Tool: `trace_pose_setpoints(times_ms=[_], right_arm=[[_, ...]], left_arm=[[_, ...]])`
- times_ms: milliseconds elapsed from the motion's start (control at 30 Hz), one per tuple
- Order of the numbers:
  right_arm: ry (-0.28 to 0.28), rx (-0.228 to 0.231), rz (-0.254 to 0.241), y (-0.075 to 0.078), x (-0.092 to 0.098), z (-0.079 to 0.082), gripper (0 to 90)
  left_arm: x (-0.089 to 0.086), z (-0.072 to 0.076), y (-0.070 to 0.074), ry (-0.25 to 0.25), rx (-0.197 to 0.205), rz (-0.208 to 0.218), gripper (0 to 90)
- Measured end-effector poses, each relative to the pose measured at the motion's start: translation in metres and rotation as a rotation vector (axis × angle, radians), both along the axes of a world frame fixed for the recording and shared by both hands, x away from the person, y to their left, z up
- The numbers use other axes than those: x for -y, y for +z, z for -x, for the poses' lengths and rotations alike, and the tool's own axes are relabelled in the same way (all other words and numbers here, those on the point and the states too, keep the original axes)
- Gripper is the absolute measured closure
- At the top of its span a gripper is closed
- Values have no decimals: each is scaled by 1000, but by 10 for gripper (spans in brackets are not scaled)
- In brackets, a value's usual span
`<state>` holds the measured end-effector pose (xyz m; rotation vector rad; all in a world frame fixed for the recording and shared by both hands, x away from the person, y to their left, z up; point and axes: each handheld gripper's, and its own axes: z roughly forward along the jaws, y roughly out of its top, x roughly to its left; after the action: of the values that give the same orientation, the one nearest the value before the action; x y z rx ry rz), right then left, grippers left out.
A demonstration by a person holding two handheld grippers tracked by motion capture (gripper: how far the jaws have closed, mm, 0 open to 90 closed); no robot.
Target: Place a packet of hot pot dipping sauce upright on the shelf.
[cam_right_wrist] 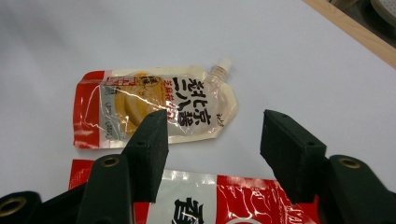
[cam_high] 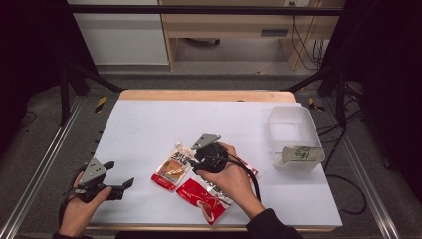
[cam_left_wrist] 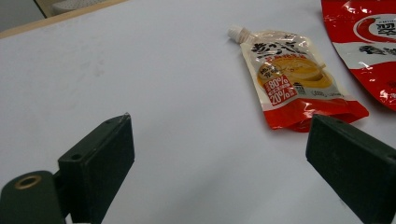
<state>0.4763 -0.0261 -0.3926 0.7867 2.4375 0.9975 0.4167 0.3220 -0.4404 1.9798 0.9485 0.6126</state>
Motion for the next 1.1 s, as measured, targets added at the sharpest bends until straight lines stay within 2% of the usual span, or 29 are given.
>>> trace_pose_setpoints(times_ms=[367, 767, 1100], right_arm=[[-22, -53, -10, -18, -13, -21, 547], [-96, -133, -51, -49, -28, -49, 579], [-120, -202, -45, -74, -34, -64, 575]], left_arm=[[-1, 0, 0, 6, 3, 6, 77], [-1, 0, -1, 8, -2, 10, 78], [0, -2, -1, -8, -8, 7, 78]])
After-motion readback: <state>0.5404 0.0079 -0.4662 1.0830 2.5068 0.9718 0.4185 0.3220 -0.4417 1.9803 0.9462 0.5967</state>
